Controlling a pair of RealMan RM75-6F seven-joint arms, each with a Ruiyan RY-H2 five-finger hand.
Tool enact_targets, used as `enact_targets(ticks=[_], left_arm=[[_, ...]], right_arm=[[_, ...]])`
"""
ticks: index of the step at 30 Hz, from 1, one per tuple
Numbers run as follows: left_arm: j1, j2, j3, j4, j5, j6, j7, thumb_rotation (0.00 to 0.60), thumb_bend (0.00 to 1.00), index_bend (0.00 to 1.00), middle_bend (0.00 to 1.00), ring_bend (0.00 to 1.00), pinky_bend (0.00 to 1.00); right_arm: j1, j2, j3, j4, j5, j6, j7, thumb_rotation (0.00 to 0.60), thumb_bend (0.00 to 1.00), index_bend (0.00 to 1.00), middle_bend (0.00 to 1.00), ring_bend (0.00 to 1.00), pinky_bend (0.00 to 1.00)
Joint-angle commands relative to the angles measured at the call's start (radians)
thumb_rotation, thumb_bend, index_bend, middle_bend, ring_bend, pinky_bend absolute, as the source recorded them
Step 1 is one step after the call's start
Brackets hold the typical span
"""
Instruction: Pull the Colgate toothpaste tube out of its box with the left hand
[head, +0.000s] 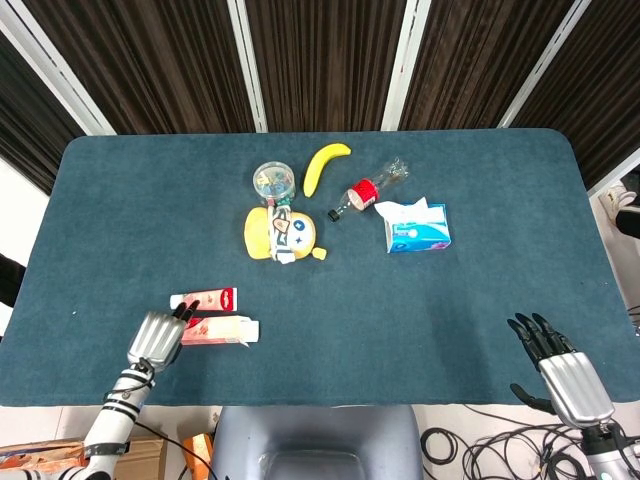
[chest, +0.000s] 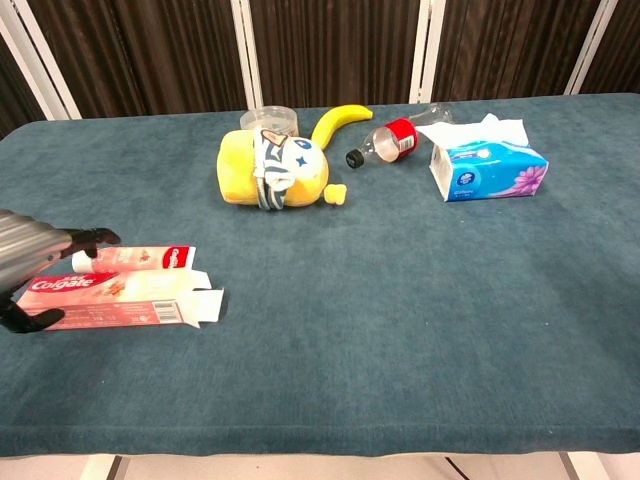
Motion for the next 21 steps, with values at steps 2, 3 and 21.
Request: enact_targets(ticks=[2, 3, 21], left_arm=[[0.031, 0.094, 0.017, -0.136, -0.015, 0.024, 0.009, 0.600, 0.31, 0.00, 0.01, 0.26, 0.68], [0.039, 0.131, 0.028, -0.182, 0.000, 0.025, -0.008, 0.600, 0.31, 0.00, 0.00, 0.22, 0.61], [0.335, 0.201, 0.117, 0.130, 0.582, 0.343, -0.613, 0.600, 0.31, 0.01, 0.02, 0.03, 0.27]], right_arm=[[-0.001, 0.000, 0.000, 0.000, 0.001, 0.001, -0.001, 0.600, 0.13, 0.02, 0.05, 0.00, 0.24], [-0.002, 0.000, 0.000, 0.000, 0.001, 0.001, -0.003, 0.600, 0.13, 0.02, 0.05, 0.00, 0.24], [-0.030, -0.015, 0.047, -0.019, 0.066, 0.054, -0.015, 0.600, 0.13, 0.02, 0.05, 0.00, 0.24]])
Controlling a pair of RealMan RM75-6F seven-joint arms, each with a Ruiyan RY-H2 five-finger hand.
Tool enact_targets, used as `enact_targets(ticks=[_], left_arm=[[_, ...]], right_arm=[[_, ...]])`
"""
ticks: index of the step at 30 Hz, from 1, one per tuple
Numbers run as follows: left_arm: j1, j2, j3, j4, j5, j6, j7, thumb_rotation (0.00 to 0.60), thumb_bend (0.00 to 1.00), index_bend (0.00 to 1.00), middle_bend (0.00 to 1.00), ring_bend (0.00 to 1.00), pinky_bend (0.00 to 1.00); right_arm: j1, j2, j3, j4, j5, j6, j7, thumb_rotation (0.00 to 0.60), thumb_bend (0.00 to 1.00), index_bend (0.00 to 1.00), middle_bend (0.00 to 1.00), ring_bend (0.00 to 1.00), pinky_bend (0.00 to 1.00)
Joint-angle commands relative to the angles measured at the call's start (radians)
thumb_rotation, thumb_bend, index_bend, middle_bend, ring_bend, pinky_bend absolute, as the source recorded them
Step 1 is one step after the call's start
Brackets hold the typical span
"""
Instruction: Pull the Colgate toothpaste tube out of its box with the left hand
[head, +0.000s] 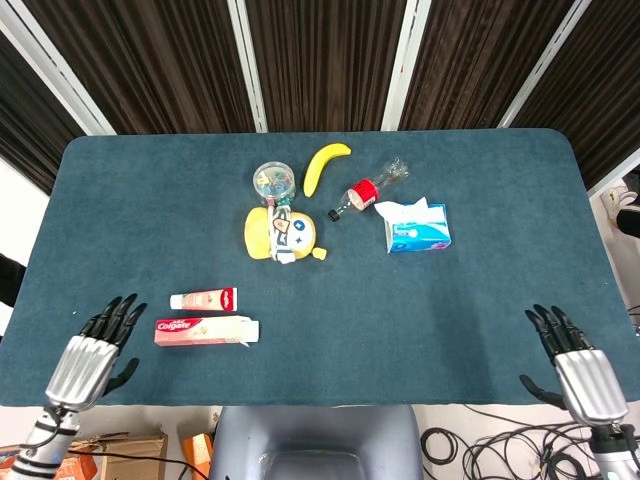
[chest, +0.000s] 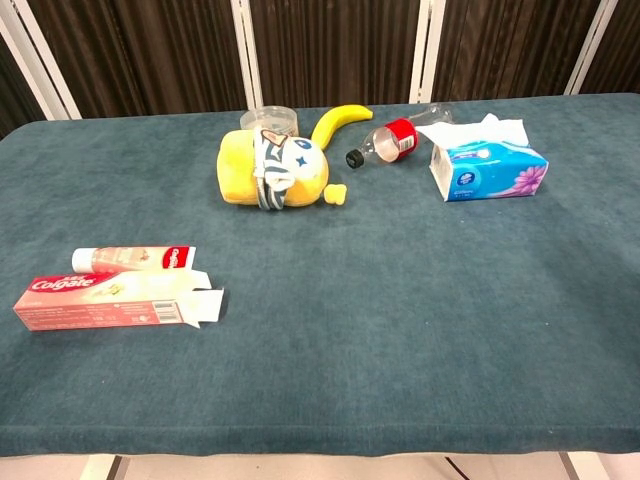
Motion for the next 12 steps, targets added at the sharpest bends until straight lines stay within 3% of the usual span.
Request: enact_targets(ticks=[1, 12], left_arm=[[0.057, -0.018, 0.007, 0.084, 0.022, -0.003, -0.053, 0.600, 0.31, 0.01, 0.02, 0.03, 0.27], [0.104, 0.000, -0.038, 0.067, -0.005, -0.018, -0.061, 0.600, 0.31, 0.01, 0.04, 0.04, 0.28]], right_arm=[[-0.001, -0.002, 0.010, -0.007, 0.019, -0.004, -0.012, 0.600, 0.13, 0.02, 0.05, 0.00, 0.24], [0.001, -0.006, 0.012, -0.011, 0.023, -0.020, -0.035, 0.600, 0.13, 0.02, 0.05, 0.00, 0.24]])
